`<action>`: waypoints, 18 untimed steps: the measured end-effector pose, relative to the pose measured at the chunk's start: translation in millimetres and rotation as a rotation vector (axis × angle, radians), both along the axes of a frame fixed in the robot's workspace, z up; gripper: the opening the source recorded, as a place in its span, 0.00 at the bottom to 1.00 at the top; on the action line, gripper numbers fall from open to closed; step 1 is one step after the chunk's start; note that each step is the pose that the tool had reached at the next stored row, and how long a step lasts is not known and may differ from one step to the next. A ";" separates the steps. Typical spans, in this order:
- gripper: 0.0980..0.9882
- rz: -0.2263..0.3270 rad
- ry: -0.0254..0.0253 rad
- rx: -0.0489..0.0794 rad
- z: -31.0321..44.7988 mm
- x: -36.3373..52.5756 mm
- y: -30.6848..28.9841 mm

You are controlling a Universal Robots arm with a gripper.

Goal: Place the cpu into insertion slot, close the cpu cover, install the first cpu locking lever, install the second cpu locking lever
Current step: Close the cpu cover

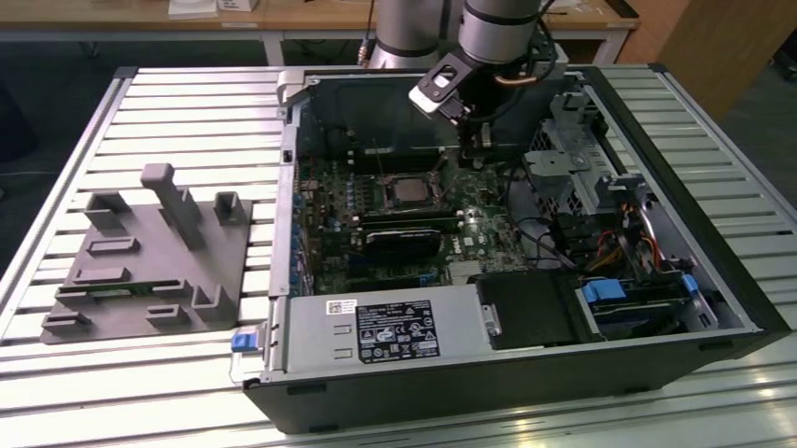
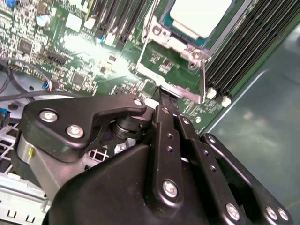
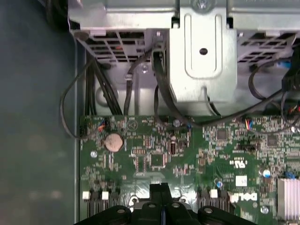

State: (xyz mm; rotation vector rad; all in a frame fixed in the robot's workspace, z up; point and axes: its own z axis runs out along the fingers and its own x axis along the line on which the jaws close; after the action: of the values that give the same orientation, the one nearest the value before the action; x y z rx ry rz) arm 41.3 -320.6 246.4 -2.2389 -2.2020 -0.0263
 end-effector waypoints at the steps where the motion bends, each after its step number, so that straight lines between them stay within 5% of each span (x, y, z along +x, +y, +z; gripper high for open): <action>1: 0.01 0.000 -0.0006 0.000 0.0 -2.2 0.0; 10: 0.01 0.000 -0.0067 0.001 -0.1 -26.8 0.0; 18: 0.01 0.000 -0.0068 0.001 -0.1 -32.4 0.0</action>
State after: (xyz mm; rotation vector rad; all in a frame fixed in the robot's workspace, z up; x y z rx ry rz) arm 8.9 -320.5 246.3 -2.2421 -2.2043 -0.0351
